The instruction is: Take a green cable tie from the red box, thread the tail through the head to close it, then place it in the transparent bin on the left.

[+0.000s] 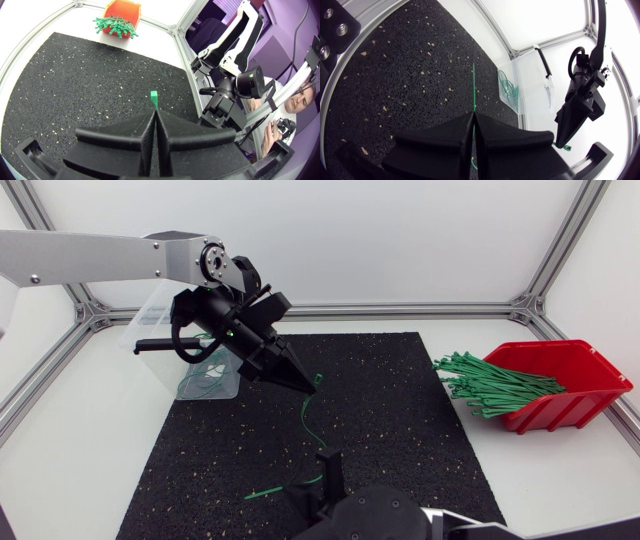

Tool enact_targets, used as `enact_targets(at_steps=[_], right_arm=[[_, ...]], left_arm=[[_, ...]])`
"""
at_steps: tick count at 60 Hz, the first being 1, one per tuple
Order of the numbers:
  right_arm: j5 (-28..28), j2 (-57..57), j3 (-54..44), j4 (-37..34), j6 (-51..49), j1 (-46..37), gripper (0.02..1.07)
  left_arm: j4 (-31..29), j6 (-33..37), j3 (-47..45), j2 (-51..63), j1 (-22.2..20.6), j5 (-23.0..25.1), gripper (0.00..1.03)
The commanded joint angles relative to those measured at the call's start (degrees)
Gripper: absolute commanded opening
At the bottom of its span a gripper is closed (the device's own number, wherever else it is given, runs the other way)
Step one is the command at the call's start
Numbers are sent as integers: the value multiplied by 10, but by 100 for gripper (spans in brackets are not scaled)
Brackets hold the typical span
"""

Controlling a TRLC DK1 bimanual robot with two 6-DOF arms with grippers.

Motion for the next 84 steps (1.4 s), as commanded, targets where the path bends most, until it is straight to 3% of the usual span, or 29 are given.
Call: enact_targets(at_steps=[1, 14, 23, 30, 42, 50, 71, 84], right_arm=[[22, -2, 2, 9, 2, 5, 7], [20, -8, 24, -8, 30, -12, 7], [8, -37, 62, -101, 127, -18, 7], [19, -68, 71, -125, 149, -19, 7], [7, -133, 99, -253, 218, -13, 7], [-8, -169, 111, -303, 261, -13, 7], [-72, -244, 123, -381, 345, -24, 7], [-80, -279, 121, -405, 426, -23, 7]], left_arm=[[-4, -11, -14, -13, -2, 1, 4], [-4, -13, -18, -21, -2, 1, 4], [0, -13, -24, -23, -2, 1, 4], [1, -13, -28, -26, -2, 1, 4], [1, -13, -33, -29, -5, 1, 4], [4, -13, -37, -31, -5, 1, 4], [17, -24, -50, -37, -13, 1, 4], [22, -31, -52, -42, -17, 1, 4]])
